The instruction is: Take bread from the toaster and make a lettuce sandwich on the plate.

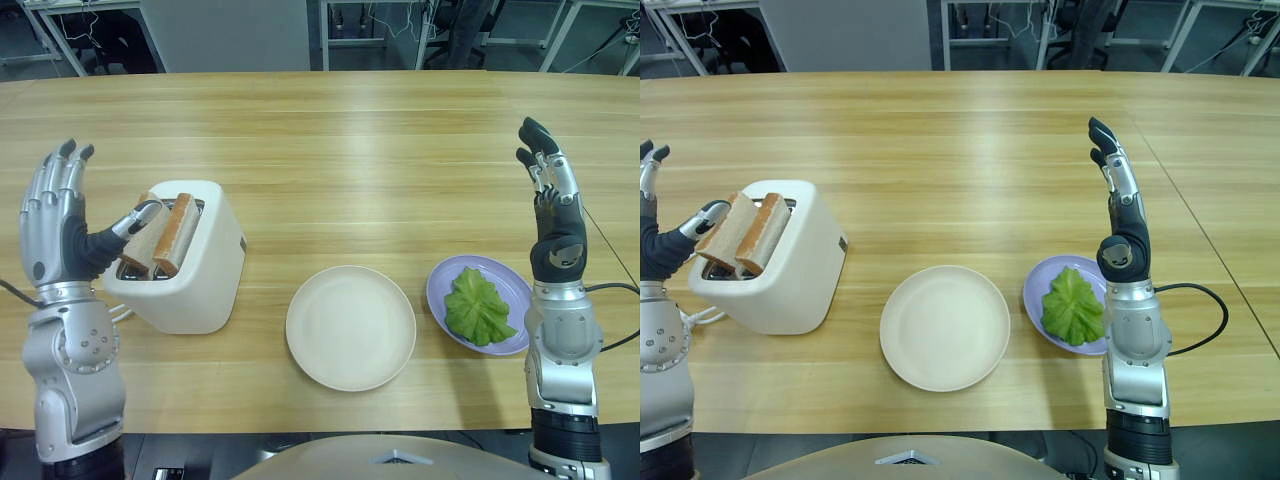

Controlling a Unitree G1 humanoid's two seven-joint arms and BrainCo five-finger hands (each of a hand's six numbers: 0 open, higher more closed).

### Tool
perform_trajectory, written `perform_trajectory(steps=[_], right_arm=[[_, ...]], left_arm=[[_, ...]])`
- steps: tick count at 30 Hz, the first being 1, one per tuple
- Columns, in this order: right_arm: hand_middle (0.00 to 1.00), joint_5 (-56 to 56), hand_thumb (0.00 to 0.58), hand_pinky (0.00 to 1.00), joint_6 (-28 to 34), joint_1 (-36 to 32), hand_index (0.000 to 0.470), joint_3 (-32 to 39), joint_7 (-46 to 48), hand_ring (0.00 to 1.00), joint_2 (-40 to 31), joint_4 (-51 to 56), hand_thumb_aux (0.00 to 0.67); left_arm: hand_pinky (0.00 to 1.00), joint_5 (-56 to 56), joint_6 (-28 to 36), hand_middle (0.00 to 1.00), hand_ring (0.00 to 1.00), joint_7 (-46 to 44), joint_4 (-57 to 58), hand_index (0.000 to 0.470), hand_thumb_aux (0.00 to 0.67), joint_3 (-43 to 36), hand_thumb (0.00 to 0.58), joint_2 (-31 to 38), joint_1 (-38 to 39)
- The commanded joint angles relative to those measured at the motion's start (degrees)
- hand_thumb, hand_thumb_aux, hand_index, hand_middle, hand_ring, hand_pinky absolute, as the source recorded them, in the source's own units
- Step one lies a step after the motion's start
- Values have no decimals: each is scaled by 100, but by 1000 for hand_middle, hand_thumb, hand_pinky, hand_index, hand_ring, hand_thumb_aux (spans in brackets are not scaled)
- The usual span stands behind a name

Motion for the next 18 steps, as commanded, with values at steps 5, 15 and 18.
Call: perform_trajectory(steps=[5, 15, 18], right_arm=[[0, 35, 0, 0, 29, -1, 0, -10, 16, 0, -29, 15, 0], [0, 62, 0, 0, 57, 22, 0, -55, 16, 0, -61, -56, 0], [0, 66, 0, 0, 70, 4, 0, -46, 25, 0, -61, -59, 0]], left_arm=[[0, 444, 711, 0, 0, -1086, 369, 0, 0, -518, 0, 544, 37], [0, 943, 1209, 0, 0, -1344, 517, 213, 310, -828, 413, 819, -31], [0, 951, 1292, 0, 0, -1380, 541, 262, 381, -841, 472, 838, -14]])
